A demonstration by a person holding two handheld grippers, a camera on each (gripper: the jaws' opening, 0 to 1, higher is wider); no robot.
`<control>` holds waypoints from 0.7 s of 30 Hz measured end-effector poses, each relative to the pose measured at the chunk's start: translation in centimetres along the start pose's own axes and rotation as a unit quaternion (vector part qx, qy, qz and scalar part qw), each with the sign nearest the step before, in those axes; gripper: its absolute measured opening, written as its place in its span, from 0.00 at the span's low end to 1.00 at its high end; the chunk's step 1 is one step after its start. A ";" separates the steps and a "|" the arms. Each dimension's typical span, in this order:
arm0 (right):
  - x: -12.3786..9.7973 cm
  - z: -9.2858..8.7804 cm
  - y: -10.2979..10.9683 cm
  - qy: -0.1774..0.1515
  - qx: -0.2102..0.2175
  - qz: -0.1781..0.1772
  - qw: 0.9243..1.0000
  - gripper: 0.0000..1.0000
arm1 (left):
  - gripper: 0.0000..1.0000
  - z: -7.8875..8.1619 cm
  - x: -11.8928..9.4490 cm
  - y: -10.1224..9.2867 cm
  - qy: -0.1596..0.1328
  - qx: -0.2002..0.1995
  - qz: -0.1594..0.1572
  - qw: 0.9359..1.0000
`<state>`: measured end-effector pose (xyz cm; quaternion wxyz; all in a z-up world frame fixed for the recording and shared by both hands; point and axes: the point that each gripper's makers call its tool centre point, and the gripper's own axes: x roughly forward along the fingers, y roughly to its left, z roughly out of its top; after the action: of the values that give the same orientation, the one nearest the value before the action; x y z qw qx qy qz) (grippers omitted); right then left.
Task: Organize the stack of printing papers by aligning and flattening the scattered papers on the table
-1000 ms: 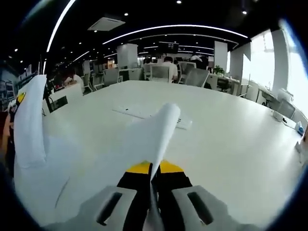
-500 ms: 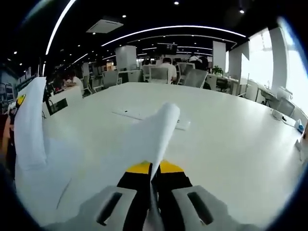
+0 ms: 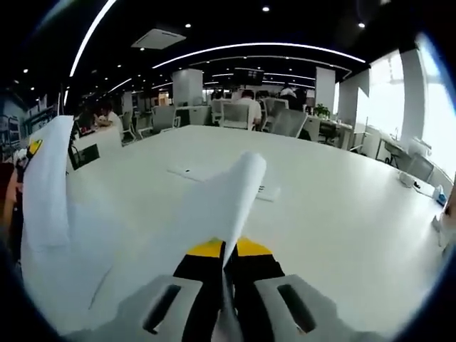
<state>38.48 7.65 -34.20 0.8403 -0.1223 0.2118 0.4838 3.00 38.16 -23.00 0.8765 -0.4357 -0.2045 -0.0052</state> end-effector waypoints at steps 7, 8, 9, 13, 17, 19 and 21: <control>0.0 0.0 0.0 -0.001 0.001 -0.001 1.000 0.00 | 0.06 -0.1 0.0 -0.1 -0.001 0.001 0.001 1.000; 0.0 0.0 0.1 -0.001 0.002 -0.001 1.000 0.00 | 0.06 -0.1 0.0 -0.1 -0.001 0.002 0.001 1.000; 0.0 0.0 0.1 -0.001 0.002 0.000 1.000 0.00 | 0.06 -0.1 0.0 -0.1 -0.001 0.002 0.001 1.000; -0.1 0.2 0.5 -0.003 0.000 0.003 1.000 0.00 | 0.06 -0.3 0.0 -0.2 0.001 0.002 0.002 1.000; -0.4 0.5 0.6 -0.005 -0.005 0.001 1.000 0.00 | 0.06 -0.2 0.0 -0.1 0.002 0.003 0.002 1.000; -0.5 0.7 0.6 -0.007 -0.006 0.000 1.000 0.00 | 0.06 -0.1 0.0 -0.1 0.001 0.003 0.002 1.000; -0.5 0.8 0.6 -0.009 -0.008 0.000 1.000 0.00 | 0.06 -0.1 0.0 -0.1 0.001 0.003 0.002 1.000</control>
<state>37.96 7.88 -33.29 0.8409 -0.1243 0.2008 0.4869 3.02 38.02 -22.95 0.8781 -0.4334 -0.2027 -0.0033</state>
